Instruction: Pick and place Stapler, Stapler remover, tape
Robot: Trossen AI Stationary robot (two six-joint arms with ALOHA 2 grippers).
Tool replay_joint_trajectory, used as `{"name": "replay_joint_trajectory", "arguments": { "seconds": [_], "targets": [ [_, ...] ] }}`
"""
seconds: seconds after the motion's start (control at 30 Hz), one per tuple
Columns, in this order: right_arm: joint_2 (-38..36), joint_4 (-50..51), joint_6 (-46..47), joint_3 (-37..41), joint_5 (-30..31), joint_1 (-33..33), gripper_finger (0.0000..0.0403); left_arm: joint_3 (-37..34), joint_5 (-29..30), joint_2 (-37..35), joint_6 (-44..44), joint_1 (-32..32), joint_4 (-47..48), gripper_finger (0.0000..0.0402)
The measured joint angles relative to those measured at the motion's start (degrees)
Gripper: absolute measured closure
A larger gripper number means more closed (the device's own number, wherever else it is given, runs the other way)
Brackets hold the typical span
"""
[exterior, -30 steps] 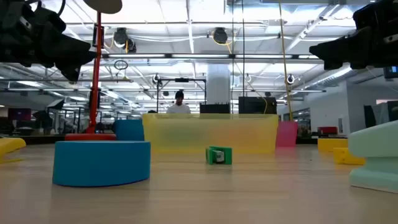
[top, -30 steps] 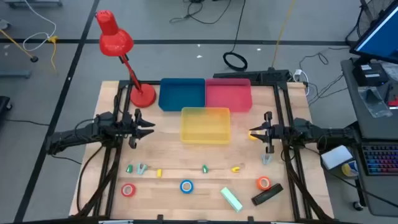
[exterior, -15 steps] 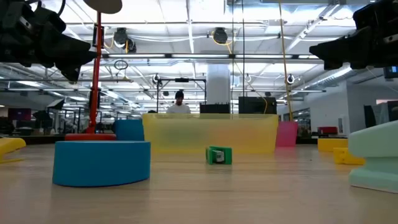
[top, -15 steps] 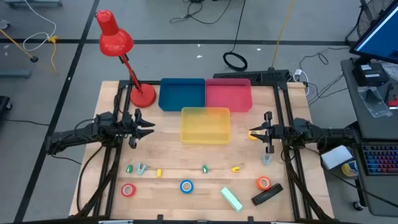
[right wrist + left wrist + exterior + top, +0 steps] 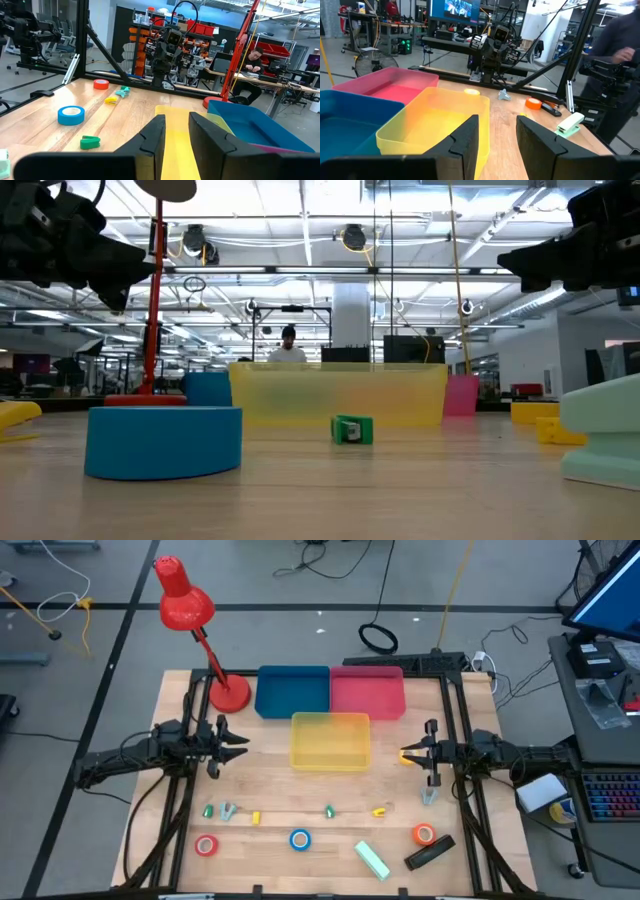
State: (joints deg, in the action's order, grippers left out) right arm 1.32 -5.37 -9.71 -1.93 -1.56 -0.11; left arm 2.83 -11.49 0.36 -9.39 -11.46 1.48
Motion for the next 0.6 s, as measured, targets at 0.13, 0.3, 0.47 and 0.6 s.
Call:
{"name": "replay_joint_trajectory", "arguments": {
  "seconds": [0.13, 0.3, 0.47, 0.6],
  "targets": [
    [0.00, 0.00, 0.00, 0.00, 0.01, -0.01, 0.0325, 0.00, -0.01, 0.00, -0.02, 0.00, -0.01, 0.0268],
    [-0.02, 0.00, 0.02, 0.01, 0.01, 0.01, 0.0323, 0.00, 0.00, 0.00, -0.02, 0.00, -0.02, 0.0268],
    [-0.01, 0.00, 0.01, 0.00, 0.01, 0.00, 0.0325, 0.02, 0.00, 0.00, -0.02, 0.00, 0.00, 0.0268],
    [0.00, -0.02, -0.75, 0.00, 0.93, -0.19, 0.0324, 0.01, 0.00, 0.00, -0.02, 0.00, -0.02, 0.0268]
  ]
}}
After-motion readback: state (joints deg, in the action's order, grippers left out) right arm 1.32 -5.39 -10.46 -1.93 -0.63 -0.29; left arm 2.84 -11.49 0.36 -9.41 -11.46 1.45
